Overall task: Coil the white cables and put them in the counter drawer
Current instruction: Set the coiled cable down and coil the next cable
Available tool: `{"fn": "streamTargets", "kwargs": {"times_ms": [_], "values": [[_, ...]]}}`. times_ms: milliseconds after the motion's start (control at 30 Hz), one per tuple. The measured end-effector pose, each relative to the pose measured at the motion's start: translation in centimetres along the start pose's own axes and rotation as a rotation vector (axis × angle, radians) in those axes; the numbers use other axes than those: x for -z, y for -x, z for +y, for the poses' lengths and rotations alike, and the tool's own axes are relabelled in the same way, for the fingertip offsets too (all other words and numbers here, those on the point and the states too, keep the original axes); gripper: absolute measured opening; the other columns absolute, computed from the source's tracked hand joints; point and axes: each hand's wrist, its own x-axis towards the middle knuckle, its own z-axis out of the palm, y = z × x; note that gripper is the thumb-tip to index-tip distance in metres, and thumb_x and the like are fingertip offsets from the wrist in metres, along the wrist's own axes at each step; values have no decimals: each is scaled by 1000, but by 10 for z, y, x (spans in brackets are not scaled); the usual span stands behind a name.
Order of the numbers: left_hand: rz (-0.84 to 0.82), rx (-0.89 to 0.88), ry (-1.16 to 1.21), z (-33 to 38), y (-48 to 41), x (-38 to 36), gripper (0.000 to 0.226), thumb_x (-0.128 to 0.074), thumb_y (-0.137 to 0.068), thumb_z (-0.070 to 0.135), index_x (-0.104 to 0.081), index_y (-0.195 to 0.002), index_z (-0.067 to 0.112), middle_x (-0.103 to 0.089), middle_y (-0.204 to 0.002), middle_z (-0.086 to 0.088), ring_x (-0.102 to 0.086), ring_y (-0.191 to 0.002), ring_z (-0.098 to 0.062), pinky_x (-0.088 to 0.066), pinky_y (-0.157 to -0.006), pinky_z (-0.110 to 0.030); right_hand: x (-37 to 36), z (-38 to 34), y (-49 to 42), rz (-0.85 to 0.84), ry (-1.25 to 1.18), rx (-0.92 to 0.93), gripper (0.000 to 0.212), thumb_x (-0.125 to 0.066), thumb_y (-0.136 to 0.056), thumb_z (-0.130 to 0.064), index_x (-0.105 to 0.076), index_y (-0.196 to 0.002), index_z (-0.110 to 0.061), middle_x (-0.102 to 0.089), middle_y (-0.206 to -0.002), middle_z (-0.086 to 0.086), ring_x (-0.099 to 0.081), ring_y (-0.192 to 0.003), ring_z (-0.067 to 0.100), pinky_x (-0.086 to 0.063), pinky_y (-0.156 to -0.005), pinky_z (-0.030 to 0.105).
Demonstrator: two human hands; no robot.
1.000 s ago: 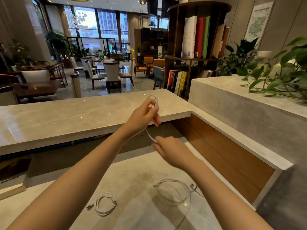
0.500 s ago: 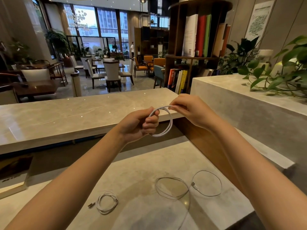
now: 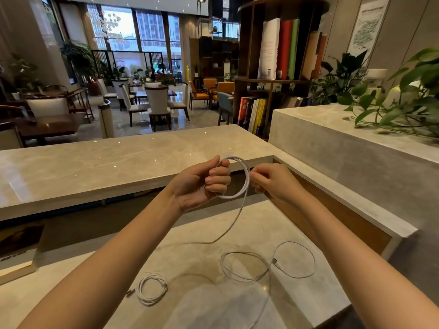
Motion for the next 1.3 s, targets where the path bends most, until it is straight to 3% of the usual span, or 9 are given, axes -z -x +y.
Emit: {"fn": "streamTargets", "kwargs": {"times_ms": [133, 300, 433, 533, 600, 733, 967, 1167, 1300], "values": [[73, -66, -25, -5, -2, -4, 13, -53, -89, 19, -59, -82, 9, -44, -58, 4, -40, -47, -5, -33, -44, -15, -13, -9, 8, -23, -429, -158, 24, -51, -95, -22, -68, -92, -5, -70, -76, 8, -69, -61, 12, -55, -58, 19], [222, -160, -156, -13, -11, -7, 26, -33, -97, 21, -49, -79, 11, -40, -53, 6, -34, -42, -4, -28, -41, -14, -15, -23, 14, -27, -887, -396, 28, -50, -96, -26, -67, -93, -4, -73, -86, 14, -72, -72, 21, -61, -68, 29], [305, -224, -298, -16, -17, -9, 24, -32, -98, 18, -44, -79, 11, -39, -52, 6, -32, -41, -4, -28, -39, -14, -15, -27, 17, 1, -1107, -515, 30, -51, -95, -30, -66, -88, -5, -73, -79, 13, -71, -69, 21, -60, -72, 33], [396, -278, -524, -17, -20, -13, 27, -30, -101, 20, -46, -81, 10, -40, -55, 4, -33, -45, -5, -32, -43, -15, -18, -27, 18, 38, -1224, -591, 32, -52, -94, -32, -66, -87, -5, -73, -75, 11, -70, -75, 24, -57, -77, 36], [526, -341, -801, -19, -23, -16, 28, -31, -101, 22, -48, -81, 12, -41, -59, 3, -35, -47, -6, -33, -45, -16, -21, -27, 17, 49, -1308, -607, 35, -50, -94, -35, -65, -96, -4, -74, -90, 15, -69, -88, 27, -55, -82, 38], [652, -447, -1017, -24, -32, -21, 27, -32, -101, 22, -49, -80, 16, -42, -61, 3, -38, -46, -3, -34, -47, -17, -25, -29, 14, 99, -1214, -525, 24, -52, -94, -26, -65, -96, -5, -68, -96, 14, -64, -97, 24, -52, -87, 37], [705, -408, -864, -20, -41, -32, 27, -36, -100, 20, -55, -84, 11, -44, -63, 0, -40, -51, -9, -40, -49, -19, -22, -29, 11, 271, -1227, -523, 13, -56, -92, -14, -67, -85, -10, -63, -79, 5, -58, -78, 16, -46, -73, 28], [697, -272, -669, -11, -37, -20, 28, -37, -100, 18, -57, -85, 6, -43, -63, -1, -38, -48, -8, -41, -44, -18, -17, -24, 19, 46, -1480, -461, 15, -50, -90, -7, -65, -90, -4, -52, -63, 4, -48, -65, 15, -40, -76, 31], [678, -321, -669, -19, -39, -15, 27, -34, -101, 18, -54, -86, 7, -40, -64, -1, -34, -51, -9, -34, -42, -17, -17, -16, 17, 8, -917, -326, 12, -55, -91, -13, -59, -80, -11, -52, -67, 2, -48, -68, 14, -44, -74, 30]]}}
